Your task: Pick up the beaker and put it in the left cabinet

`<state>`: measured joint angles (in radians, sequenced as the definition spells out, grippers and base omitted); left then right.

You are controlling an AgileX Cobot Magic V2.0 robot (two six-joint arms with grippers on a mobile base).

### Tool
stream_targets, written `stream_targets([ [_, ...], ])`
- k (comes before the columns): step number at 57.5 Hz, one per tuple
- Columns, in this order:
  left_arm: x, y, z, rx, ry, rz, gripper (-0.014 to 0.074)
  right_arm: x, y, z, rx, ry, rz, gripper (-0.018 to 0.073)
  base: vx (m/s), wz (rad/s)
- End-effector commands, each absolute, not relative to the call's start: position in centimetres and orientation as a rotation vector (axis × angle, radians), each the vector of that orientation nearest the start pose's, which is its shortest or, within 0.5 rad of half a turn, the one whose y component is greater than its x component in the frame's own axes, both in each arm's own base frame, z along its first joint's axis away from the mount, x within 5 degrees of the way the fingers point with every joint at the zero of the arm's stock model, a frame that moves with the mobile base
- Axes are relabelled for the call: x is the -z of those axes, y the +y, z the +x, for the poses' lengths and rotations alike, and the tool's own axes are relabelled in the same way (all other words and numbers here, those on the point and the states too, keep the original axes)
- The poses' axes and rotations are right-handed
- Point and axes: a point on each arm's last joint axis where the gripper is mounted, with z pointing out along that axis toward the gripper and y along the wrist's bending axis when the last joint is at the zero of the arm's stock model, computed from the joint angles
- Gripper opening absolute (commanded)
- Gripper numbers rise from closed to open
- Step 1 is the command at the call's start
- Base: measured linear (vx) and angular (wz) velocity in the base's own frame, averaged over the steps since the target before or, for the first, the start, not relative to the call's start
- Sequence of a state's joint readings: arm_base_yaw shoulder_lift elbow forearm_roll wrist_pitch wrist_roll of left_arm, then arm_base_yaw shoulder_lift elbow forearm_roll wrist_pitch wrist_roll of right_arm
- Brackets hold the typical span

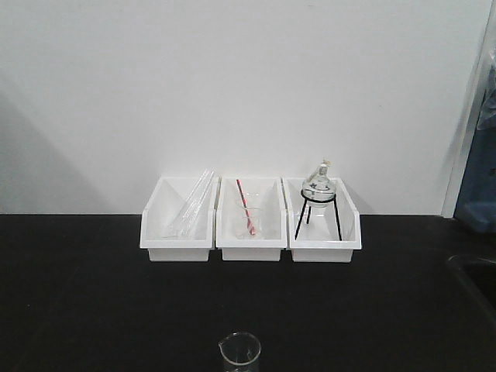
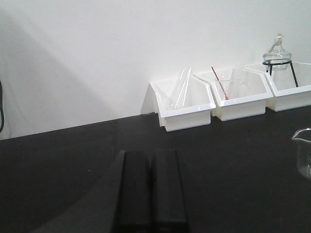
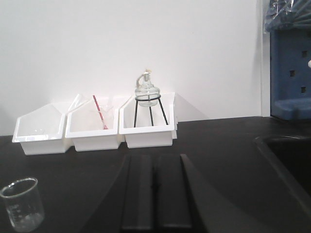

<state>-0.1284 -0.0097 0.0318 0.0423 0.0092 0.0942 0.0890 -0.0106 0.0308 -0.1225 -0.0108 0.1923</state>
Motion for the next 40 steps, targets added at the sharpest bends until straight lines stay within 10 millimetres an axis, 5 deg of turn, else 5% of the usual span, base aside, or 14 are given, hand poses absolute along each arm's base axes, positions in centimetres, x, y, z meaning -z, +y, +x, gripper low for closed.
stream_targets([
  [1, -20.5, -0.7, 5.5, -0.002, 1.415, 0.189, 0.0001, -21.1, 0.6, 5.6, -0.177, 1.417, 0.017, -0.0001, 0.0, 0.0],
  [22, -20.5, -0.7, 5.5, -0.002, 1.415, 0.189, 0.0001, -21.9, 0.6, 5.5, -0.227, 1.351, 0.05, 0.0059, 0.0, 0.0],
  [40, -20.5, -0.7, 5.5, -0.002, 1.415, 0.189, 0.0001, -28.2, 0.6, 5.7, -0.23, 1.284, 0.048, 0.0298, 0.0, 0.0],
])
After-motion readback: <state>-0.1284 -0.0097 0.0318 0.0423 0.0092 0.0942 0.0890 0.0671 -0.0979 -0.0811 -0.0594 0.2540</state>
